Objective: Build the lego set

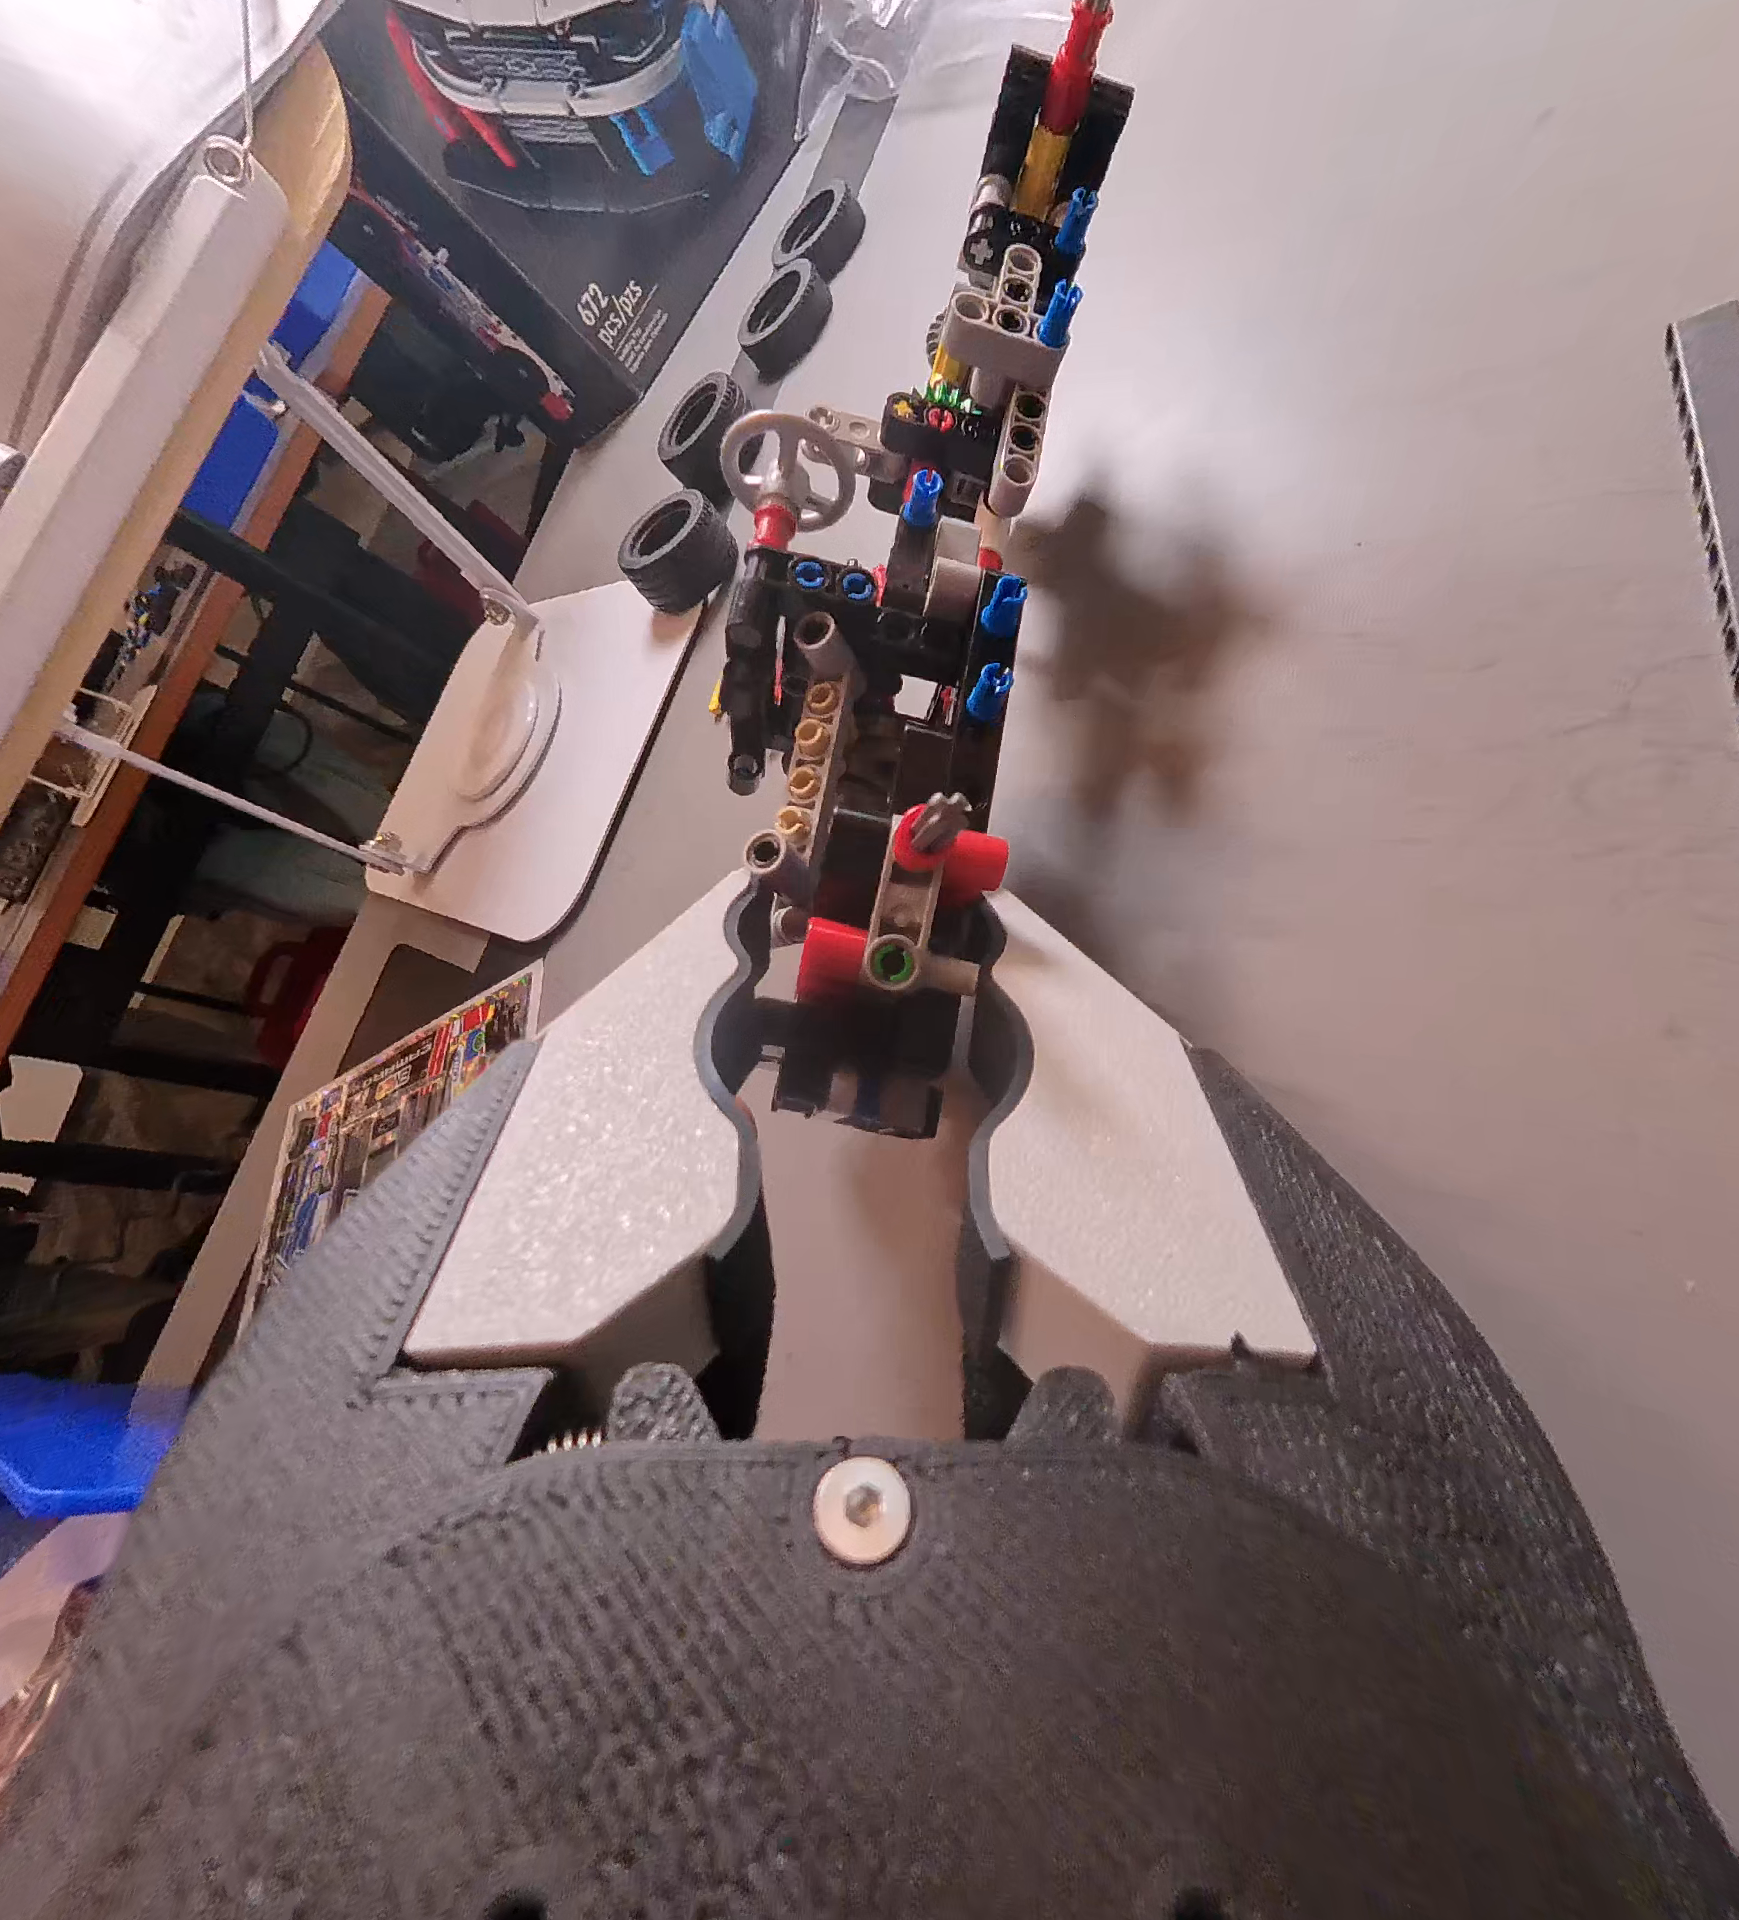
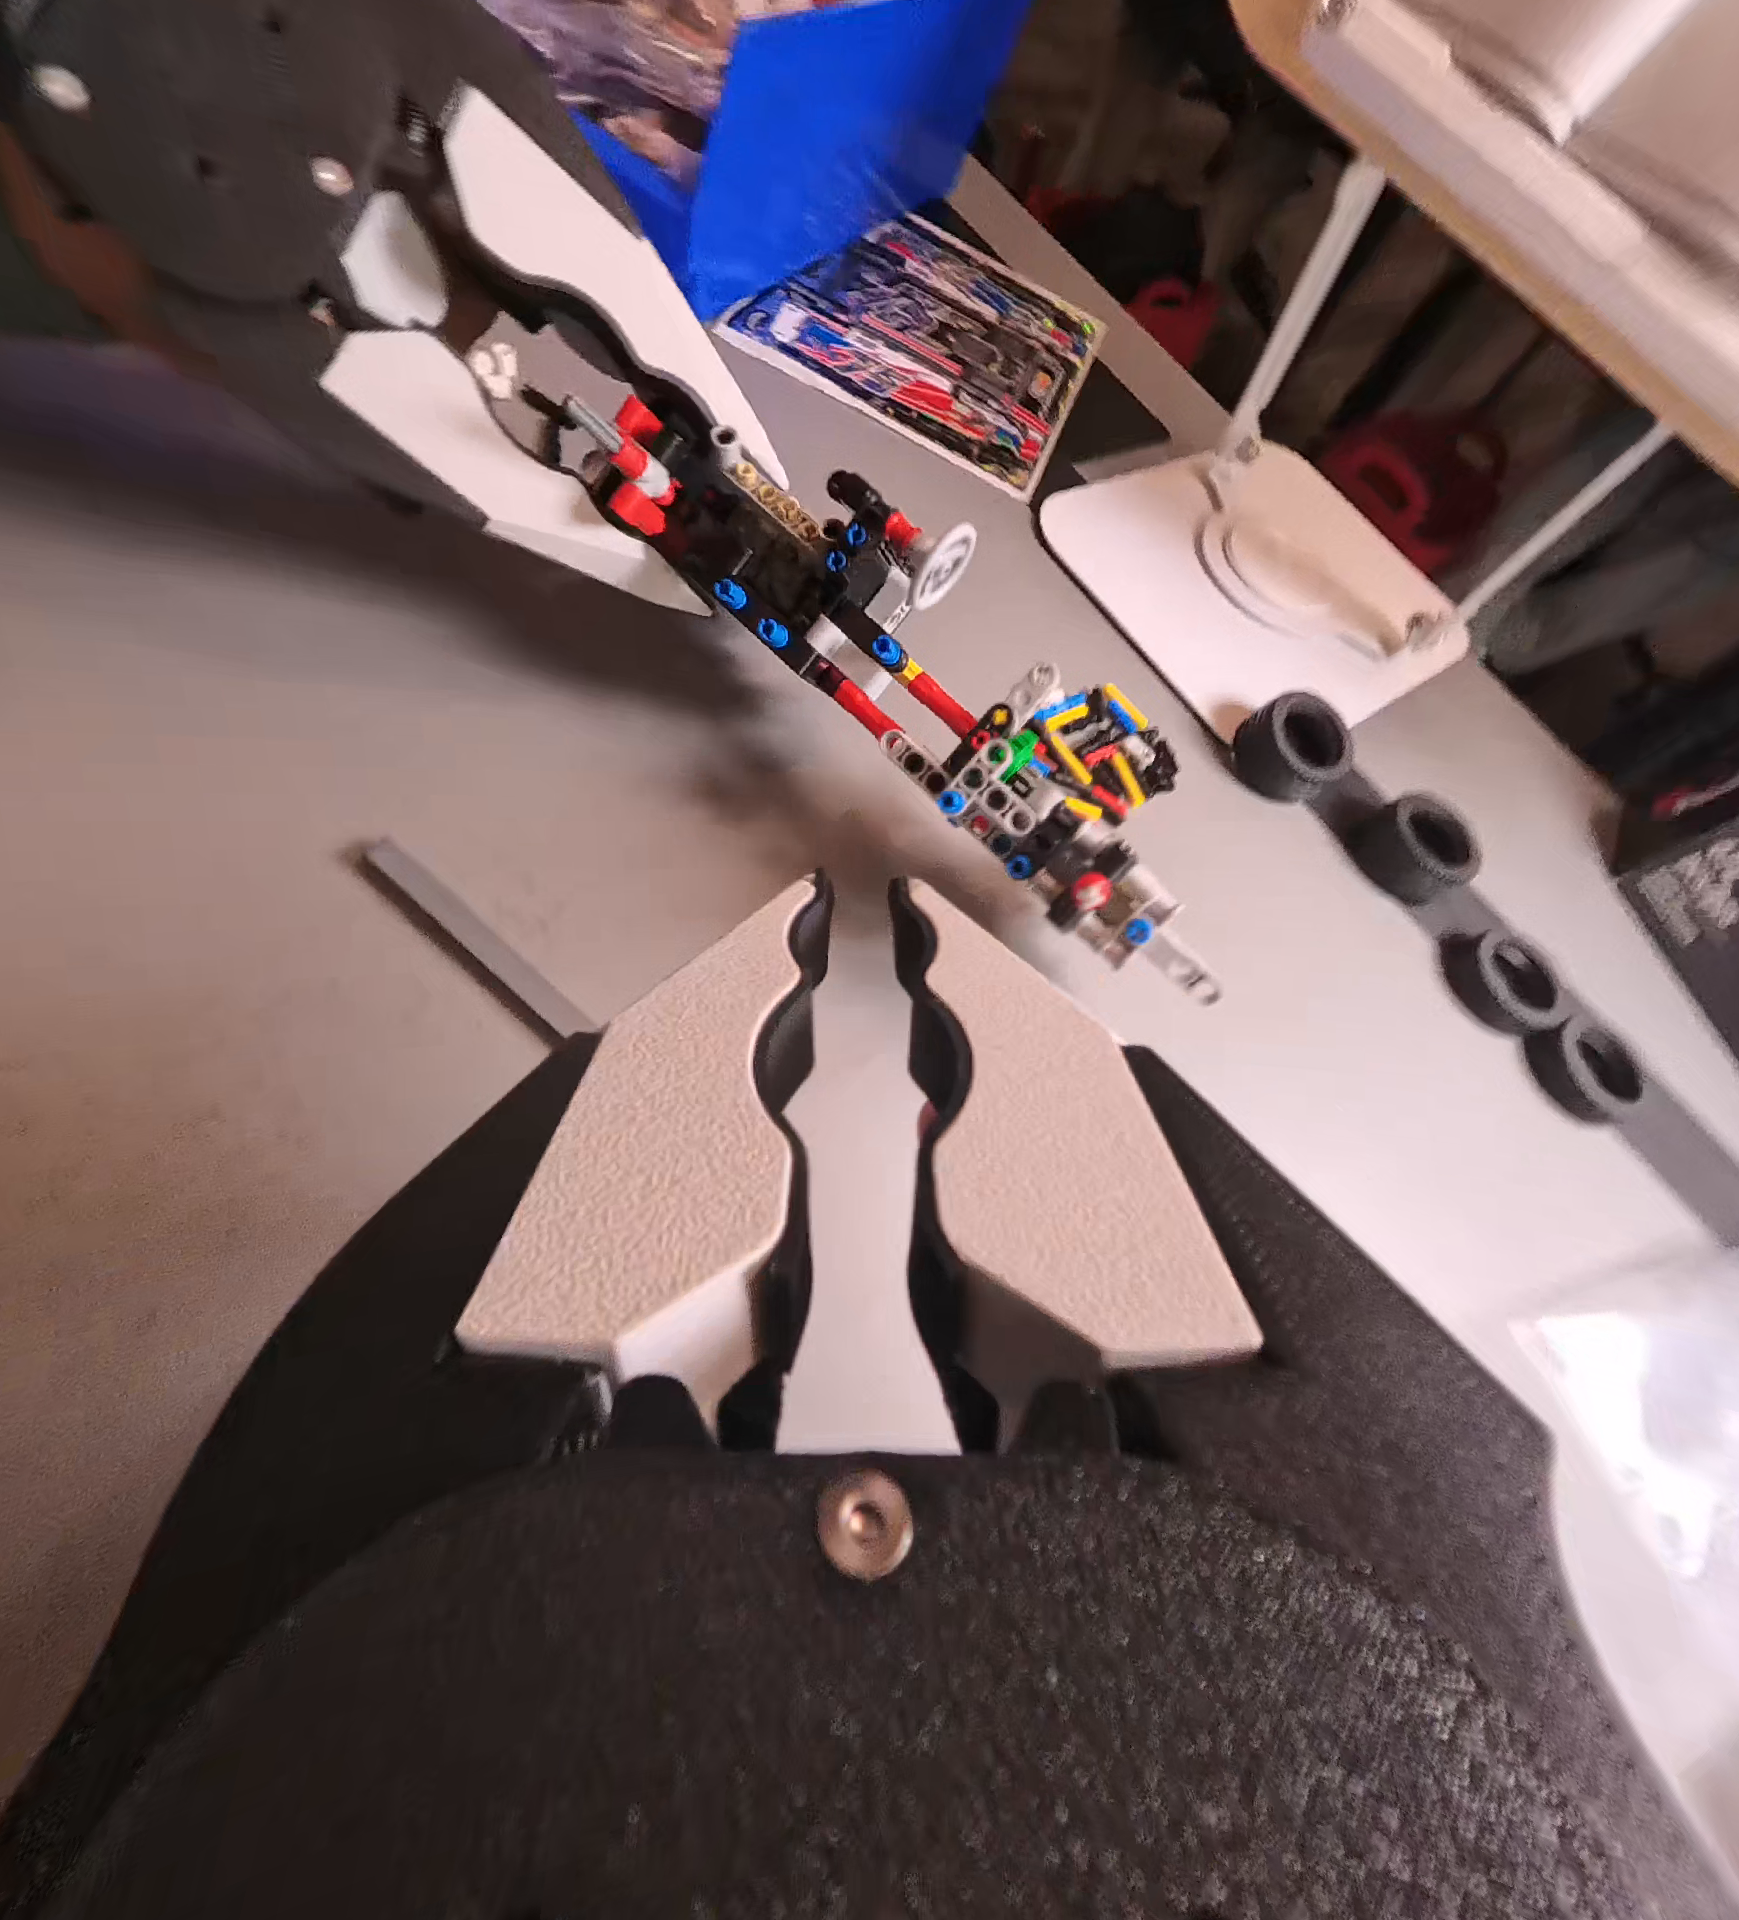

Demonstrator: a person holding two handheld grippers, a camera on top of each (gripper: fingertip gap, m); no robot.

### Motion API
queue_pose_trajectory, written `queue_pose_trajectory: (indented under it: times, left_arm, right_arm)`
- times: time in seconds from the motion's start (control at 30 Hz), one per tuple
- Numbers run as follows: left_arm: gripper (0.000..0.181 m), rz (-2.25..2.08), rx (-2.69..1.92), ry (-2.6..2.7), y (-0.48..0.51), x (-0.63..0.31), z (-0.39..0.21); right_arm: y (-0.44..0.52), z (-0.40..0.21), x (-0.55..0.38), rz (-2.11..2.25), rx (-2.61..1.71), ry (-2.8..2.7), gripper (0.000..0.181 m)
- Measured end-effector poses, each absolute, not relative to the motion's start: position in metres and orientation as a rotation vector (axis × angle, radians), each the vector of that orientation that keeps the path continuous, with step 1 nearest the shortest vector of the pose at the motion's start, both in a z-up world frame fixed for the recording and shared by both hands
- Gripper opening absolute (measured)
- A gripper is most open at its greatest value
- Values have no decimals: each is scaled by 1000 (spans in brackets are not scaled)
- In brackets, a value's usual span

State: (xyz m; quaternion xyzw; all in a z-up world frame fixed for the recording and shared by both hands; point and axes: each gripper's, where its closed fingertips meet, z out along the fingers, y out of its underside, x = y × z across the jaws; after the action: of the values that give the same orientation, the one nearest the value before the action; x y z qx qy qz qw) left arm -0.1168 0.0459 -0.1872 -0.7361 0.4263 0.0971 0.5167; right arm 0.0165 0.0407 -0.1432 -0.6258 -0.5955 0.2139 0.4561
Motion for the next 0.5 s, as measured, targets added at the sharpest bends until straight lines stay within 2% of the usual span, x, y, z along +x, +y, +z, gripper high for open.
queue_pose_trajectory:
  times: [0.07, 0.23, 0.5]
  left_arm:
    - [36, 225, -1798, 994, 46, -116, -186]
    - [36, 189, -1867, 922, 46, -113, -183]
    - [36, 157, -1864, 922, 45, -113, -182]
  right_arm:
    - [46, -152, 8, 531, -1602, -1347, 0]
    - [36, -162, -12, 682, -1691, -1197, 0]
    - [26, -164, -19, 634, -1634, -1230, 0]
